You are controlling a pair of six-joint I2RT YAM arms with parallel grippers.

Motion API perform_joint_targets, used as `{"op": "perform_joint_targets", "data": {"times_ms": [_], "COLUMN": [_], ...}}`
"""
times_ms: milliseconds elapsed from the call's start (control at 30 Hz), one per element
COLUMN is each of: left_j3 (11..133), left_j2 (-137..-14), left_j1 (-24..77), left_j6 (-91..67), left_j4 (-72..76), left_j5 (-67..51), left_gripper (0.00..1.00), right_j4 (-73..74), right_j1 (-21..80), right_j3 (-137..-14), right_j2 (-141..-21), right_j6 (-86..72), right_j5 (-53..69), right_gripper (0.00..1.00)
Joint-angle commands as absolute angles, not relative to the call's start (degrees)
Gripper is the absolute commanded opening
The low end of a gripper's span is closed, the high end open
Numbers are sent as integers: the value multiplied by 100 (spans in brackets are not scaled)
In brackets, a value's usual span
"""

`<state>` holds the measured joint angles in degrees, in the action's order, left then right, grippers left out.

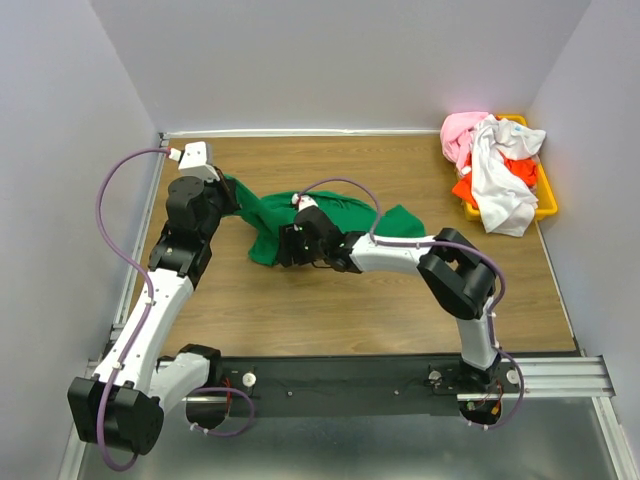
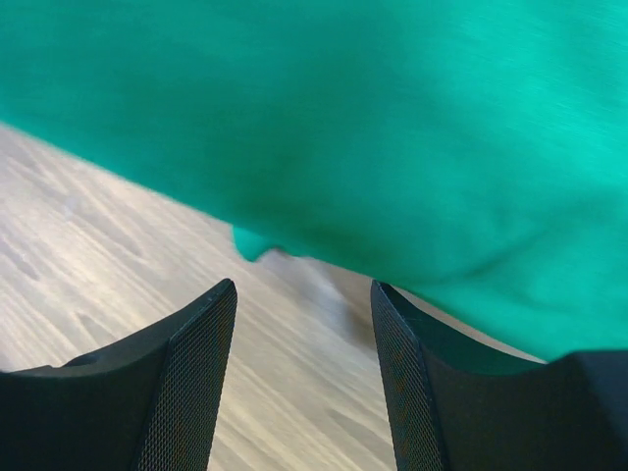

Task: Fold and stack the t-shirts
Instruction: Flatten the tshirt out

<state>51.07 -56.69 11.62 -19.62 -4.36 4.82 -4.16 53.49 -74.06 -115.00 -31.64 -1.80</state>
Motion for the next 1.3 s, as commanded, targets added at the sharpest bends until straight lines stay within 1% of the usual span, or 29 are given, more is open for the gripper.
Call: {"op": "perform_joint_targets", "data": {"times_ms": [0,233,533,800,867,900,1000,1033,1067,1100,1267], "left_j3": [5071,5071,5054,5045,5045,5045,5045,5036,5045,5054,5124], "left_j2": [-5669,-5599,-5563,-5572,-5563,-5563,-5563,-5563,-5555,-5555,-5485], "left_j1": [1125,1125,1125,1125,1125,1125,1125,1125,1125,1125,1125], "left_j6": [-1977,-1986,-2004,-2013,-2013,-2021,-2013,-2013,-2004,-2013,-1907], "left_j4": [-272,-272,-264,-255,-246,-246,-255,-255,-264,-272,-413], "left_j5": [325,316,290,220,220,228,237,237,255,307,790], "left_gripper": [0,0,0,0,0,0,0,0,0,0,0], "right_j4": [-422,-422,-308,35,368,508,641,659,659,659,659], "right_j1": [5580,5845,5845,5862,5854,5862,5854,5854,5854,5854,5862], "right_j3": [-7734,-7822,-8463,-8991,-9202,-9272,-9211,-9089,-9001,-8904,-7965], "right_j2": [-11698,-11707,-12453,-12946,-13113,-13157,-13184,-13166,-13123,-13018,-12280], "right_j6": [-3129,-3085,-2997,-2953,-2971,-2988,-3015,-3041,-3050,-3059,-3120], "right_j5": [-422,-703,-826,-1309,-1353,-1388,-1476,-1546,-1590,-1695,-2012], "right_gripper": [64,64,64,63,54,43,23,10,4,0,0]}}
